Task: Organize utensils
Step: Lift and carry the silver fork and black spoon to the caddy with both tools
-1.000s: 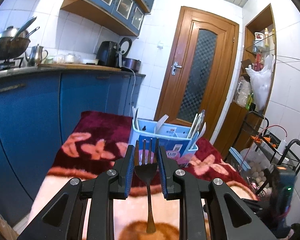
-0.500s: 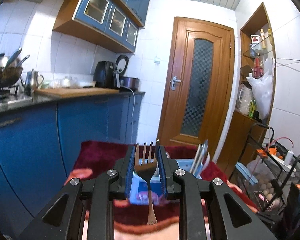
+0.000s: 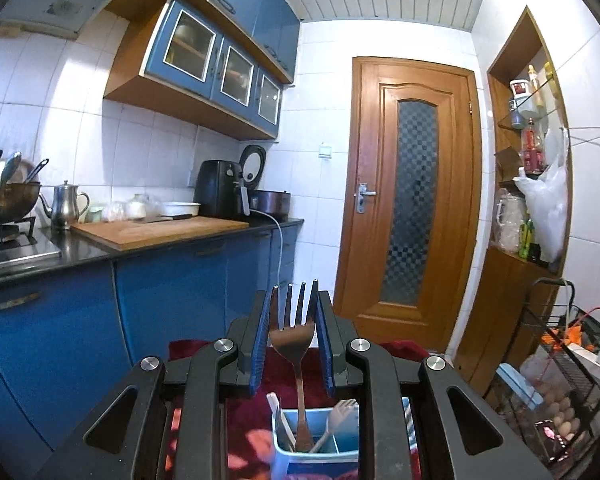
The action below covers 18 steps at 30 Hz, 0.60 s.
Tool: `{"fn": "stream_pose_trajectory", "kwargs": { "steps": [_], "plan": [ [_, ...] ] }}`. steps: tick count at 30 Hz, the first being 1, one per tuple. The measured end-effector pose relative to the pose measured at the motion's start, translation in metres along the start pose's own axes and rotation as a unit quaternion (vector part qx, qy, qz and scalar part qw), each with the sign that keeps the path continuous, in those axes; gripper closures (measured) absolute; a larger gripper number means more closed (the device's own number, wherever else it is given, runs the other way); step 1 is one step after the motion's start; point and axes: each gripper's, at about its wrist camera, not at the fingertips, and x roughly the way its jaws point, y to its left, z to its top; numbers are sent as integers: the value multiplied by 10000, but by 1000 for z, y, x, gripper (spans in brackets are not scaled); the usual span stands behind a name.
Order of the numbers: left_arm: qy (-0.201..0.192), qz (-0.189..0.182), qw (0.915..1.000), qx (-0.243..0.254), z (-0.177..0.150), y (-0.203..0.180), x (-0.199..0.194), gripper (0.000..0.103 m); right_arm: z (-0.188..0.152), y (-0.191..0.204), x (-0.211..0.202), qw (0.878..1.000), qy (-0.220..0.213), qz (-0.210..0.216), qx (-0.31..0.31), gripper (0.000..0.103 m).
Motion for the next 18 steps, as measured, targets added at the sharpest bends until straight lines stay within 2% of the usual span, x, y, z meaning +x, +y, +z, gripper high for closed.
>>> {"fn": "stream_pose_trajectory", "kwargs": {
  "steps": [8, 18],
  "plan": [
    [185, 27, 9998, 18, -24, -3, 30, 80, 13, -10, 5, 9998, -182, -85, -97, 70],
    [582, 7, 9983, -87, -63, 0, 60, 80, 60, -9, 39, 9949, -881, 34, -487, 70]
  ]
}}
